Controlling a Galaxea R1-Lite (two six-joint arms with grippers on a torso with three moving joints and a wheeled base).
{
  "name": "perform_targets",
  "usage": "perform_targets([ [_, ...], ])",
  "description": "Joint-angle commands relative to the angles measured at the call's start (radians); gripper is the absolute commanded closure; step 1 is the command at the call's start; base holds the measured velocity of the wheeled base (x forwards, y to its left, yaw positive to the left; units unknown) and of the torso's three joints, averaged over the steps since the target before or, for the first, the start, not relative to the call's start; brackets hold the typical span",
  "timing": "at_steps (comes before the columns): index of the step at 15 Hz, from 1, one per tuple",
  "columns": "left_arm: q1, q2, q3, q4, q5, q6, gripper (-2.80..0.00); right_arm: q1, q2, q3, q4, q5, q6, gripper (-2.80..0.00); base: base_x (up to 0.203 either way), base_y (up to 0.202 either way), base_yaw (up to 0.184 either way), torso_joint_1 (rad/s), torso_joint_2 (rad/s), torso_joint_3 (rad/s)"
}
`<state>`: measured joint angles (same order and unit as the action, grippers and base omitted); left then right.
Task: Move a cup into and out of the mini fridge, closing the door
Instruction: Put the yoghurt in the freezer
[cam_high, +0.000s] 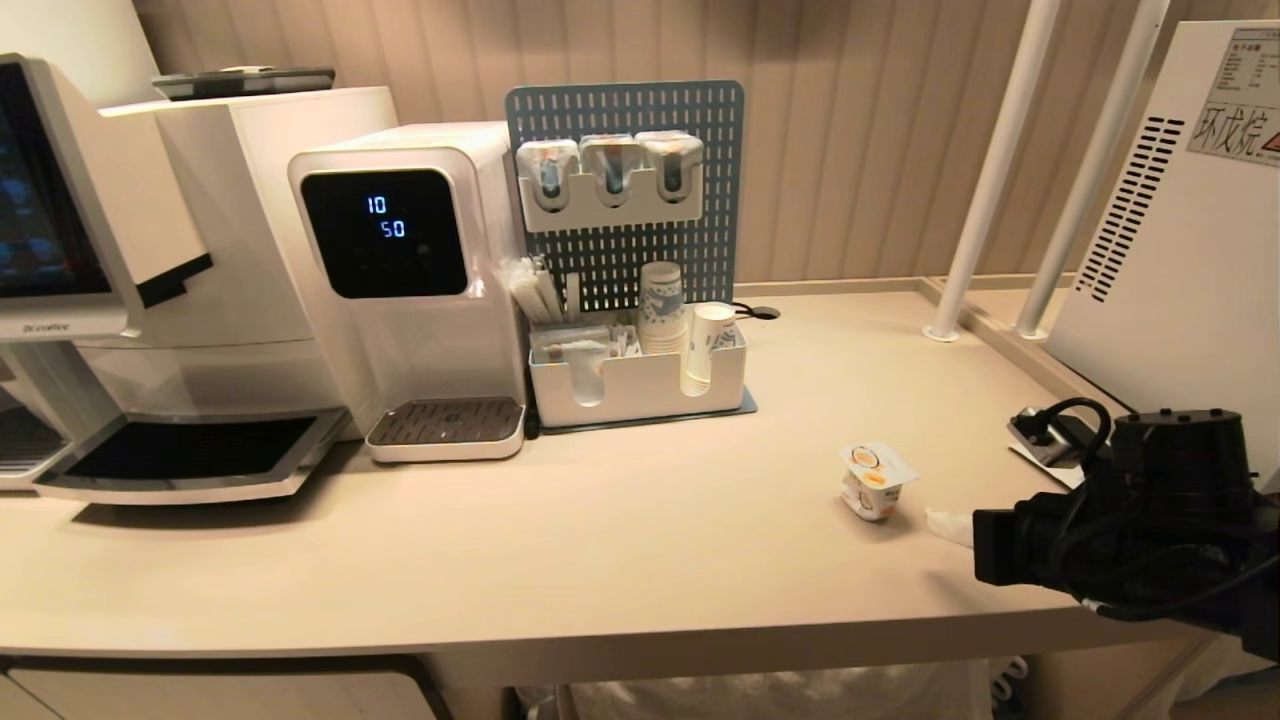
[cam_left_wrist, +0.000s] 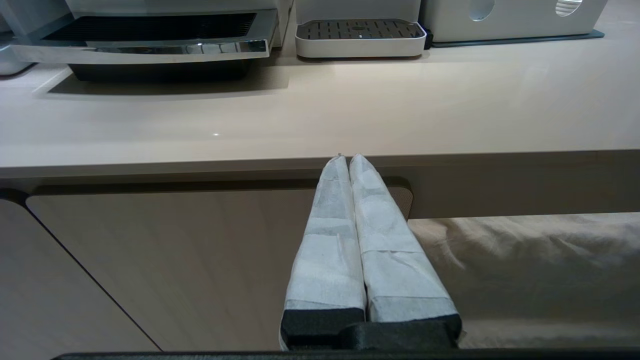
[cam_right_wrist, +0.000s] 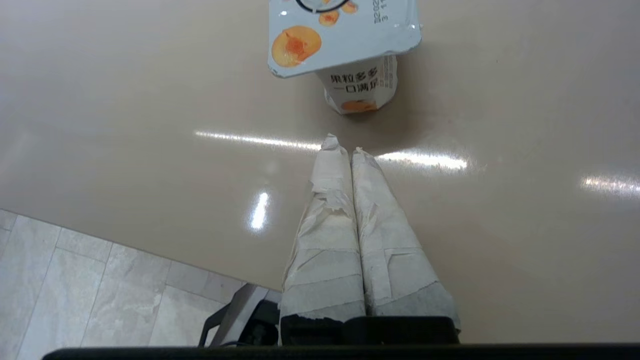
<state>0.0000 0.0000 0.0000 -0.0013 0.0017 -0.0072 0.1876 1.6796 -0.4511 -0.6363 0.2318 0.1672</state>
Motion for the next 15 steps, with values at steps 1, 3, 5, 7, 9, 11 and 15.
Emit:
perform_targets([
  [1, 0.000, 0.000, 0.000, 0.000, 0.000, 0.000, 0.00, 0.011, 0.036, 0.004, -0.051, -0.006, 0.000, 0.00, 0.000, 0.000, 0.000, 0.000, 0.00, 0.000],
  [3, 0.000, 0.000, 0.000, 0.000, 0.000, 0.000, 0.00, 0.035, 0.058, 0.029, -0.131, -0.017, -0.001, 0.00, 0.000, 0.000, 0.000, 0.000, 0.00, 0.000],
  [5, 0.000, 0.000, 0.000, 0.000, 0.000, 0.000, 0.00, 0.074, 0.073, 0.043, -0.173, -0.060, 0.000, 0.00, 0.000, 0.000, 0.000, 0.000, 0.00, 0.000],
  [7, 0.000, 0.000, 0.000, 0.000, 0.000, 0.000, 0.00, 0.098, 0.081, 0.041, -0.209, -0.099, 0.016, 0.00, 0.000, 0.000, 0.000, 0.000, 0.00, 0.000],
  [9, 0.000, 0.000, 0.000, 0.000, 0.000, 0.000, 0.00, 0.122, 0.089, 0.063, -0.223, -0.119, 0.033, 0.00, 0.000, 0.000, 0.000, 0.000, 0.00, 0.000],
  [11, 0.000, 0.000, 0.000, 0.000, 0.000, 0.000, 0.00, 0.137, 0.097, 0.065, -0.235, -0.150, 0.076, 0.00, 0.000, 0.000, 0.000, 0.000, 0.00, 0.000],
  [15, 0.000, 0.000, 0.000, 0.000, 0.000, 0.000, 0.00, 0.166, 0.059, 0.113, -0.245, -0.178, 0.083, 0.00, 0.000, 0.000, 0.000, 0.000, 0.00, 0.000],
])
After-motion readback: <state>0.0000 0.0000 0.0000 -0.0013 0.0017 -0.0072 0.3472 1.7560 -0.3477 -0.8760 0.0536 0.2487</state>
